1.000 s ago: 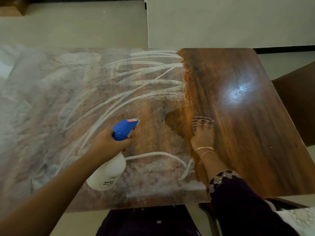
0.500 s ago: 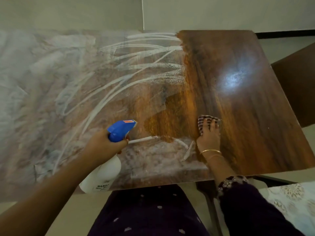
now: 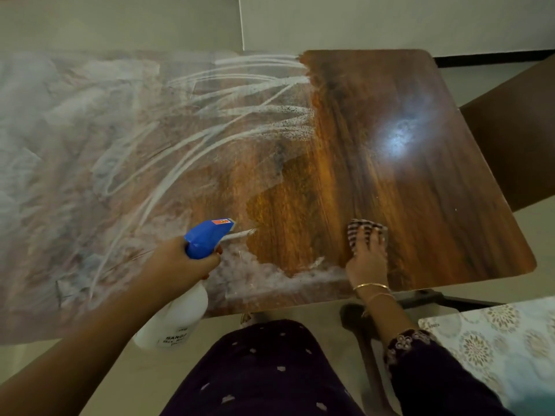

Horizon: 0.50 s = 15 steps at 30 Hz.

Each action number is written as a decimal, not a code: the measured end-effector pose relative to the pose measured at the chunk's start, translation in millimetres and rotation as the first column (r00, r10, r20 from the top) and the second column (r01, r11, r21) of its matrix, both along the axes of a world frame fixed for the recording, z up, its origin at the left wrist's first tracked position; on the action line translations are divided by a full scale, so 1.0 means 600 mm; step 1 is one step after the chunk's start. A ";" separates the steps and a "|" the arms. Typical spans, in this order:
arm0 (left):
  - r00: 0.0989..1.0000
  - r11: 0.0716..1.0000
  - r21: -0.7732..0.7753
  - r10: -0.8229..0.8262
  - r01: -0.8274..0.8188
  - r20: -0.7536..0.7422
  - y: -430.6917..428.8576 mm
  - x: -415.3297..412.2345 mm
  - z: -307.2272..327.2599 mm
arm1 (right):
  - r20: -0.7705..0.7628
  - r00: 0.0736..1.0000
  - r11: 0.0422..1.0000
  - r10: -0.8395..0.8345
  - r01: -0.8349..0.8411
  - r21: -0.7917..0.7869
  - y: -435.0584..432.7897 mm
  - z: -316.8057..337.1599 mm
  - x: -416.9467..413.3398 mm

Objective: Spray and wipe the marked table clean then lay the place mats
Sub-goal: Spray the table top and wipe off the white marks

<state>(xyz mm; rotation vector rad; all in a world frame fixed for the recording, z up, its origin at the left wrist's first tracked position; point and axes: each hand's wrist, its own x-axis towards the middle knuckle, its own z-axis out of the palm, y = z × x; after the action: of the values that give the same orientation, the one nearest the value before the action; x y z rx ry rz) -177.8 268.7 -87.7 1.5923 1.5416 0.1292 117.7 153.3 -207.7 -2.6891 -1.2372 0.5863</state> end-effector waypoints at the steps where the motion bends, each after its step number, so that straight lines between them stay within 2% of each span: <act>1: 1.000 1.000 -0.001 0.006 -0.006 -0.009 -0.006 -0.001 -0.002 | -0.002 0.999 0.999 -0.038 0.037 -0.007 -0.005 0.002 0.001; 3: 1.000 1.000 -0.008 0.010 -0.010 -0.011 -0.021 0.006 -0.002 | 0.005 0.999 0.998 0.036 -0.036 0.043 -0.004 -0.004 -0.043; 5: 1.000 1.000 -0.018 0.004 -0.003 0.019 -0.039 0.018 -0.002 | 0.014 0.967 0.962 0.256 -0.256 0.093 0.002 -0.015 -0.123; 8: 0.999 0.999 -0.050 -0.012 0.014 0.030 -0.072 0.040 -0.002 | -0.005 0.848 0.839 0.530 -0.523 0.148 -0.009 -0.020 -0.221; 10: 1.000 0.999 -0.048 -0.013 0.015 0.025 -0.088 0.051 0.001 | -0.033 0.783 0.779 0.621 -0.611 0.141 -0.023 -0.017 -0.221; 12: 0.999 1.000 -0.027 -0.013 0.014 0.032 -0.104 0.059 0.004 | -0.049 0.813 0.811 0.580 -0.571 0.127 -0.049 -0.017 -0.166; 15: 1.000 1.000 0.011 -0.014 0.014 0.022 -0.127 0.062 0.010 | -0.016 0.954 0.953 0.299 -0.297 0.052 -0.093 -0.013 -0.053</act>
<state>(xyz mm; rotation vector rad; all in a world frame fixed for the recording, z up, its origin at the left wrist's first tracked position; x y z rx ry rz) -140.6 192.8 -81.8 1.6048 1.5147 0.1466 85.7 97.7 -215.3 -2.4639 -1.6435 0.6099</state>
